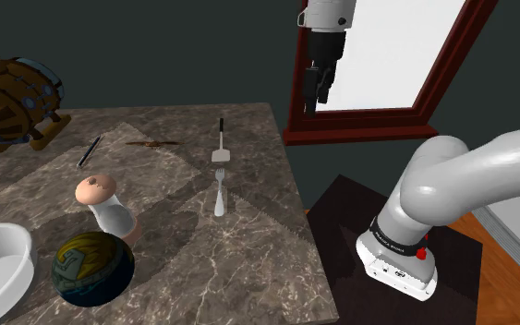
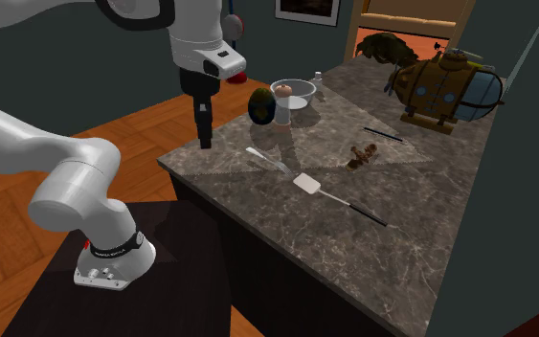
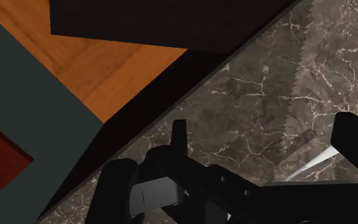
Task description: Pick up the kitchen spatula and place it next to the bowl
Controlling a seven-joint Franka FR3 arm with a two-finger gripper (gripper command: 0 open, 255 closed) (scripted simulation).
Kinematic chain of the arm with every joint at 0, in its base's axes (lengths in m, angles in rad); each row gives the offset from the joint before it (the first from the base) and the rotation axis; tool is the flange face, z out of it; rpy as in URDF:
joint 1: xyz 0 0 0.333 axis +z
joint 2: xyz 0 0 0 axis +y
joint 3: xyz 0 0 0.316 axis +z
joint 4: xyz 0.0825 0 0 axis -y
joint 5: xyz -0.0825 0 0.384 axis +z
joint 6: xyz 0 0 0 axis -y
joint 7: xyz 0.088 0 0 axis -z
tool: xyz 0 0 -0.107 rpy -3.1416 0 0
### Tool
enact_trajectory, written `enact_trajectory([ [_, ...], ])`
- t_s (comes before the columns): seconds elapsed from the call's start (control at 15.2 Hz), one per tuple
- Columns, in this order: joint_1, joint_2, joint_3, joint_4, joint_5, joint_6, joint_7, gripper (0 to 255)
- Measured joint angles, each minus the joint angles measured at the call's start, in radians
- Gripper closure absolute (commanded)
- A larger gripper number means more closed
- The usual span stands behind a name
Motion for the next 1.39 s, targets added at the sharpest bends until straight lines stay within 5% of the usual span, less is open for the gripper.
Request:
enact_trajectory([
  [0.79,-0.068,0.294,0.157,0.034,0.043,0.324,0.327,0],
  [1.39,-0.135,0.619,0.250,0.196,-0.043,0.530,0.651,0],
])
